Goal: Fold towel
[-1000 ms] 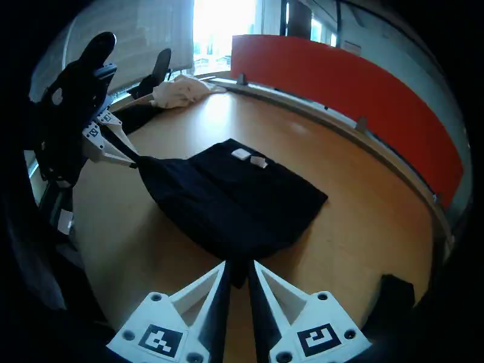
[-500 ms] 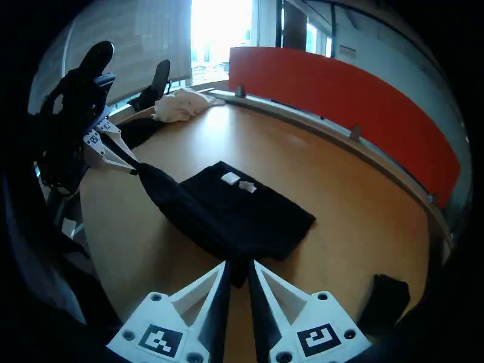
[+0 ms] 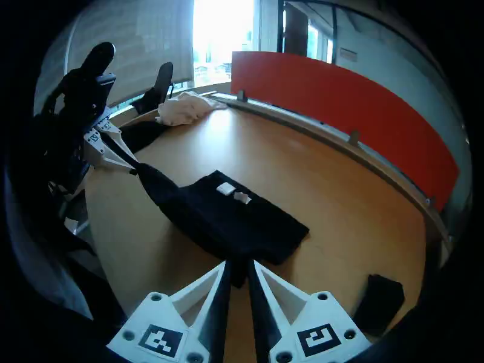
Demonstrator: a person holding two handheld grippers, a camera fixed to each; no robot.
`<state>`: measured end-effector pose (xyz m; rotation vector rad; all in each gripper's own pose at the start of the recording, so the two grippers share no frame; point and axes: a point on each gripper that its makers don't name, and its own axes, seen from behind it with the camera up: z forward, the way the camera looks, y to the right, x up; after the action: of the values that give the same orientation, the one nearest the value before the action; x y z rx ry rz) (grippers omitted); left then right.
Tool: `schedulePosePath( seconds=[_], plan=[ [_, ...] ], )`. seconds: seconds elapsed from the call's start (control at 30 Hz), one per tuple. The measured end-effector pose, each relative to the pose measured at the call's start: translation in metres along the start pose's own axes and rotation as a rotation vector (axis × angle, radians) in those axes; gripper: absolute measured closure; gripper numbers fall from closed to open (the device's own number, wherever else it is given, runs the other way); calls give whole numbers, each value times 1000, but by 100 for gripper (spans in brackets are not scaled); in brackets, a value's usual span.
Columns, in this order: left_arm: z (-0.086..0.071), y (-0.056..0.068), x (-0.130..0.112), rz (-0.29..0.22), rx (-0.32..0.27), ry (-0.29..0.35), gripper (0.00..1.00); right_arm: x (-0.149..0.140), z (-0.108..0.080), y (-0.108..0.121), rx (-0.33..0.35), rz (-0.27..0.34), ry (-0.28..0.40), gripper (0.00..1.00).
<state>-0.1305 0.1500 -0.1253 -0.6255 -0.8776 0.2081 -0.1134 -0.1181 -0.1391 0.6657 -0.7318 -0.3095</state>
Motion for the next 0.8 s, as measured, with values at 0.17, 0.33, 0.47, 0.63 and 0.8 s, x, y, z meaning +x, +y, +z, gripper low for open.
schedulePosePath(
  seconds=[0.17, 0.33, 0.47, 0.63, 0.8],
  plan=[
    [-3, 2, -1, -1, -1, 1, 88, 0, -2, -1, 2, 2, 0, 81],
    [0, 0, -2, 0, 3, -3, 88, -1, 1, -2, 6, -3, -5, 81],
    [3, -1, 0, -2, 4, -2, 88, 1, 5, 0, 4, -8, -7, 81],
    [10, -7, 5, 0, 10, 1, 88, 4, 12, 7, -1, -15, -14, 81],
    [23, -16, 12, 6, 23, 2, 88, 7, 25, 18, -10, -17, -26, 81]
  ],
)
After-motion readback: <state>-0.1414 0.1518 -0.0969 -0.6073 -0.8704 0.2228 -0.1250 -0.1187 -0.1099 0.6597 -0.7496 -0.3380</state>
